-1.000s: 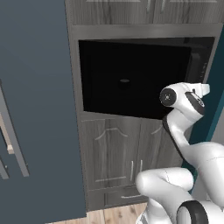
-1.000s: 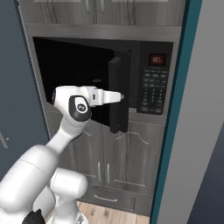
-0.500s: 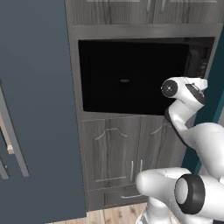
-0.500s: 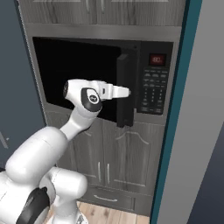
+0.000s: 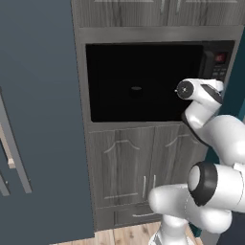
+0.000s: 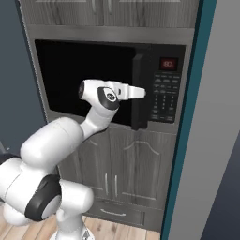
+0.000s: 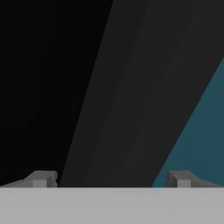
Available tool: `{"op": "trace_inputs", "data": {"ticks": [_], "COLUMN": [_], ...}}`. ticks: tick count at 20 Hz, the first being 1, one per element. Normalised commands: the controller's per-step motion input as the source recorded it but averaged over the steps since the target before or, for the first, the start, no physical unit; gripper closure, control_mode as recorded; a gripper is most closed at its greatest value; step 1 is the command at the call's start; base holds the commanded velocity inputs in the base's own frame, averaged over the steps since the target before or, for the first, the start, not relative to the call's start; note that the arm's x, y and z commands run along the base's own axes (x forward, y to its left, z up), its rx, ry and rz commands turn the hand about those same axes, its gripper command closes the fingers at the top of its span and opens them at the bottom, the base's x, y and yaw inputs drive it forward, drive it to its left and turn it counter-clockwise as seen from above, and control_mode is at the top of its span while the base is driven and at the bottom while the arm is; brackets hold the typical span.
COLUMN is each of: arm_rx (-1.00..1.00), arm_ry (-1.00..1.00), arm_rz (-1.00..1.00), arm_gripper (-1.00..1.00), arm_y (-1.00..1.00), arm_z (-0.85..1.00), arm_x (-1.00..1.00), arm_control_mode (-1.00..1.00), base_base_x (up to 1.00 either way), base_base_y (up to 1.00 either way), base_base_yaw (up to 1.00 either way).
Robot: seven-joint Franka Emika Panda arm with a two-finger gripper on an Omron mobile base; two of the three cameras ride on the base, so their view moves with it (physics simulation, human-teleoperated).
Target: Pick the mug from the counter and place it inside the microwave. Then close the microwave.
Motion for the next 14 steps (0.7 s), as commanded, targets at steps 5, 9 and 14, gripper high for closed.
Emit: {"op": "trace_inputs", "data": {"ticks": [5,9,14], "arm_rx": [0.00,0.00,0.00], "arm_ry": [0.00,0.00,0.00], "arm_rz": [0.03,0.03,0.02], "arm_gripper": [-1.00,-1.00,-1.00], "arm_y": [-0.14,-0.14,-0.13], "arm_z": [0.00,0.00,0.00], "arm_x": [0.49,0.45,0.47], "arm_control_mode": [-1.00,-1.00,-1.00], "base_base_x": [0.00,0.00,0.00], "base_base_y": [0.00,0.00,0.00], "base_base_yaw": [0.00,0.00,0.00]}}
